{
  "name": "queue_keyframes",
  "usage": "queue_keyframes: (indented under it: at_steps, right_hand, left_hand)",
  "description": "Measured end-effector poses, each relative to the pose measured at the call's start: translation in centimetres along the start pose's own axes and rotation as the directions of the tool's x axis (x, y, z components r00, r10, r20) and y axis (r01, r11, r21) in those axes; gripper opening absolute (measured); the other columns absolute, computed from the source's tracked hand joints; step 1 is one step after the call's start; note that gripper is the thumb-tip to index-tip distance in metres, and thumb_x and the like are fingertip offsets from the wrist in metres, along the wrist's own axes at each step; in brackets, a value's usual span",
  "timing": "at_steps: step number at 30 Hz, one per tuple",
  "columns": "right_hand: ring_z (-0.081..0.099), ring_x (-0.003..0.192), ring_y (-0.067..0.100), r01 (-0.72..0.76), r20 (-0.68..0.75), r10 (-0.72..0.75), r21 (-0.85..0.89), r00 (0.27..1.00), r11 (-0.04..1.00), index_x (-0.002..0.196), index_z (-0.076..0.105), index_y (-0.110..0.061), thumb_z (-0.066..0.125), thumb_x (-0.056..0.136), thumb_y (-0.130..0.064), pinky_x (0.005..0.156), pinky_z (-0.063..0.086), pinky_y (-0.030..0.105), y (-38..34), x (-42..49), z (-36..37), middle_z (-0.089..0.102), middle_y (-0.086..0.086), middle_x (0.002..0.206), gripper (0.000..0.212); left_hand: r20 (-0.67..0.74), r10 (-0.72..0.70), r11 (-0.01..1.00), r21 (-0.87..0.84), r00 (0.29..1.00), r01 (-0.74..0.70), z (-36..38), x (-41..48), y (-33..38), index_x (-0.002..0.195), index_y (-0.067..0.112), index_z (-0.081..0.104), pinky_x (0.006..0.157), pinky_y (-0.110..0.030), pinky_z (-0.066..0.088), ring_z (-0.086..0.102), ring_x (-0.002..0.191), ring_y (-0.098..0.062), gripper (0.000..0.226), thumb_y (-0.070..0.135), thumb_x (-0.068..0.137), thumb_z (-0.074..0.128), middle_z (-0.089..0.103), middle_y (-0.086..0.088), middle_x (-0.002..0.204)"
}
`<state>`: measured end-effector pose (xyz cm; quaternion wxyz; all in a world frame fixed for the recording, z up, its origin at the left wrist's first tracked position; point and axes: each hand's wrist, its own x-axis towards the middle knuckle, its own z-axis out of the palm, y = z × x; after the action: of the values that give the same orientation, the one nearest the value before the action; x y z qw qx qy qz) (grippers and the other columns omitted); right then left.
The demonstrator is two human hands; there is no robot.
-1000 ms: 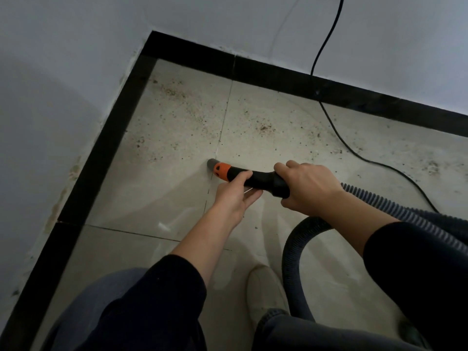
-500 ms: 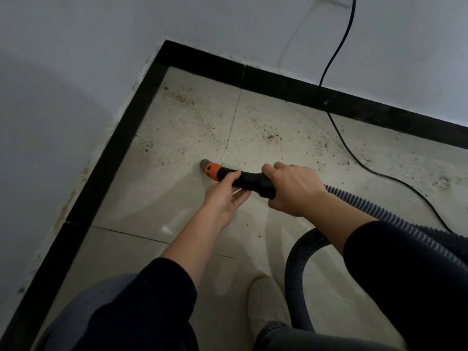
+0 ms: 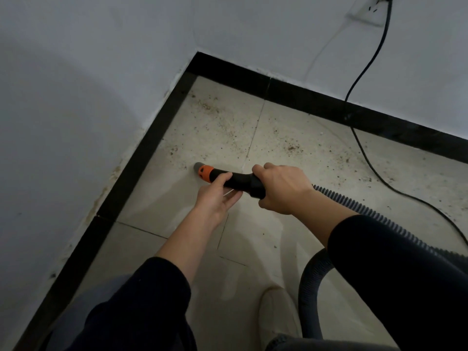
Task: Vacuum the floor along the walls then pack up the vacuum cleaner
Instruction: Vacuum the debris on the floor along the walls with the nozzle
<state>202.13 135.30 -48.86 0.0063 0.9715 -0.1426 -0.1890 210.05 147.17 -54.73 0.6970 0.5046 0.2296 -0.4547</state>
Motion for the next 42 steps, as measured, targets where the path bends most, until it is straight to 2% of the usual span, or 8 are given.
queue_keyframes:
  at_steps: [4, 15, 21, 31, 37, 42]
  right_hand:
    - [0.046, 0.070, 0.021, 0.021, -0.001, -0.021, 0.003, 1.000, 1.000, 0.115, 0.044, -0.020, 0.061, 0.086, -0.034, 0.057, 0.036, 0.031, -1.2, 0.8, -0.3, 0.043, -0.002, 0.090, 0.036]
    - [0.046, 0.070, 0.022, 0.071, -0.018, -0.070, 0.020, 0.997, 0.997, 0.116, 0.045, -0.019, 0.062, 0.086, -0.033, 0.056, 0.035, 0.030, -4.1, 2.9, -0.8, 0.045, -0.001, 0.092, 0.037]
    - [0.047, 0.070, 0.021, 0.093, -0.032, -0.092, 0.037, 0.995, 0.995, 0.115, 0.045, -0.019, 0.062, 0.086, -0.033, 0.057, 0.036, 0.031, -5.5, 3.9, -0.9, 0.043, -0.002, 0.090, 0.037]
    - [0.046, 0.070, 0.020, 0.136, -0.036, -0.134, 0.063, 0.990, 0.989, 0.117, 0.045, -0.019, 0.063, 0.086, -0.032, 0.058, 0.038, 0.031, -7.3, 5.1, -1.1, 0.042, -0.001, 0.090, 0.038]
    - [0.046, 0.070, 0.020, 0.138, -0.036, -0.135, 0.078, 0.990, 0.987, 0.118, 0.044, -0.017, 0.064, 0.085, -0.029, 0.058, 0.041, 0.032, -8.4, 5.5, -1.0, 0.041, 0.000, 0.091, 0.040]
    - [0.045, 0.072, 0.020, 0.115, -0.030, -0.112, 0.094, 0.993, 0.989, 0.121, 0.044, -0.016, 0.064, 0.086, -0.029, 0.059, 0.039, 0.032, -8.5, 5.6, -0.8, 0.044, 0.001, 0.094, 0.042]
  left_hand:
    - [-0.015, 0.018, 1.000, -0.019, 1.000, -0.018, -1.1, 0.0, 0.8, 0.108, 0.002, 0.054, 0.081, -0.034, 0.059, 0.067, 0.096, -0.028, 0.020, 0.011, 0.093, 0.062, 0.063, -0.023, 0.114]
    - [-0.074, 0.042, 0.997, -0.058, 0.996, -0.046, -3.5, 0.0, 2.7, 0.098, 0.006, 0.055, 0.078, -0.032, 0.057, 0.067, 0.097, -0.027, 0.012, 0.014, 0.094, 0.063, 0.065, -0.023, 0.114]
    - [-0.115, 0.052, 0.995, -0.080, 0.992, -0.061, -4.9, 0.3, 3.4, 0.103, 0.007, 0.058, 0.079, -0.031, 0.057, 0.067, 0.102, -0.027, 0.016, 0.017, 0.092, 0.065, 0.066, -0.022, 0.114]
    - [-0.213, 0.095, 0.993, -0.055, 0.972, -0.109, -6.2, 0.5, 4.2, 0.097, 0.012, 0.059, 0.079, -0.029, 0.054, 0.067, 0.091, -0.019, 0.011, 0.021, 0.093, 0.063, 0.069, -0.015, 0.105]
    - [-0.225, 0.099, 0.992, -0.057, 0.969, -0.115, -7.2, 1.1, 4.7, 0.107, 0.012, 0.060, 0.072, -0.027, 0.053, 0.067, 0.092, -0.017, 0.020, 0.023, 0.092, 0.065, 0.069, -0.014, 0.105]
    - [-0.228, 0.092, 0.992, -0.063, 0.969, -0.109, -7.1, 1.4, 4.6, 0.112, 0.012, 0.060, 0.073, -0.028, 0.053, 0.066, 0.094, -0.018, 0.025, 0.024, 0.091, 0.065, 0.068, -0.012, 0.106]
